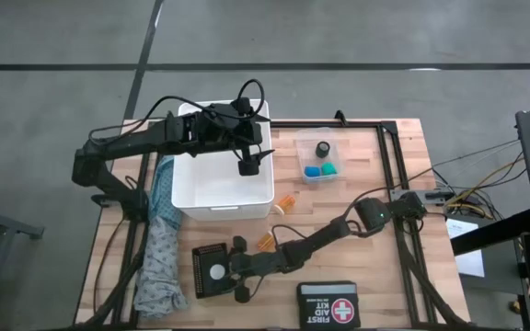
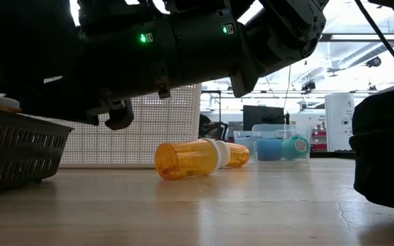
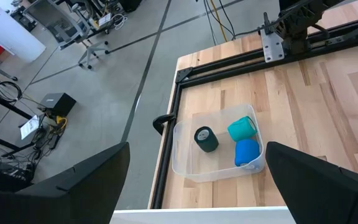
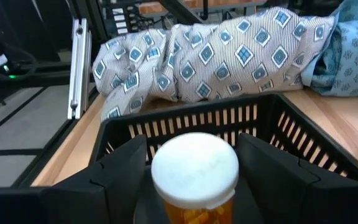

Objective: Pick & place medical supplies in basket/bin
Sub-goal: Put the bottom orange pill bottle into the black bin, then put the top orange pill bottle into the black bin

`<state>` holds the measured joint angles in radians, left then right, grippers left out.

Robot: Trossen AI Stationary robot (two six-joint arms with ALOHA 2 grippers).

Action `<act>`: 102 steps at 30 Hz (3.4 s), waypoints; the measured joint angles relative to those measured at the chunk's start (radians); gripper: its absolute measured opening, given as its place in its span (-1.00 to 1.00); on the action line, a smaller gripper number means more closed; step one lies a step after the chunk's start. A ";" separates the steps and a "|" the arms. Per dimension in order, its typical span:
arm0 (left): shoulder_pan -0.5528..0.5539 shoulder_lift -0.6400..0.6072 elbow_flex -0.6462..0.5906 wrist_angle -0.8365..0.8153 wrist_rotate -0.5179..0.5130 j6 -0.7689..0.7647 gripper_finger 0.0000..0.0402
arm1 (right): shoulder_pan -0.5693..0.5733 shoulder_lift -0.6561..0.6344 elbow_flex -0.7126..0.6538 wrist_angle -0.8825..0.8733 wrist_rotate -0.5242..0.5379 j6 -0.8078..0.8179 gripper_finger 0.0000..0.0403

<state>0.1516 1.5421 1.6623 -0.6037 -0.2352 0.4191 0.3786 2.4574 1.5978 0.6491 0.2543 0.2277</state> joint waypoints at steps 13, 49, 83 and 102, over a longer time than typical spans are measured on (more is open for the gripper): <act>0.000 0.000 0.000 0.000 0.000 0.000 0.90 | 0.001 -0.014 0.000 0.045 0.001 -0.026 0.24; 0.000 0.000 0.000 0.000 0.000 0.000 0.90 | 0.058 -0.309 -0.002 -0.421 0.119 -0.184 0.16; 0.000 0.000 0.000 0.000 0.000 -0.003 0.90 | 0.090 -0.781 -0.460 -0.510 0.178 -0.108 -0.13; 0.000 0.000 0.000 0.000 0.000 0.000 0.90 | 0.078 -1.141 -0.892 -0.375 0.163 -0.077 -0.53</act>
<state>0.1516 1.5421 1.6623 -0.6037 -0.2352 0.4191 0.4564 1.3168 0.7058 0.2738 0.4176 0.1510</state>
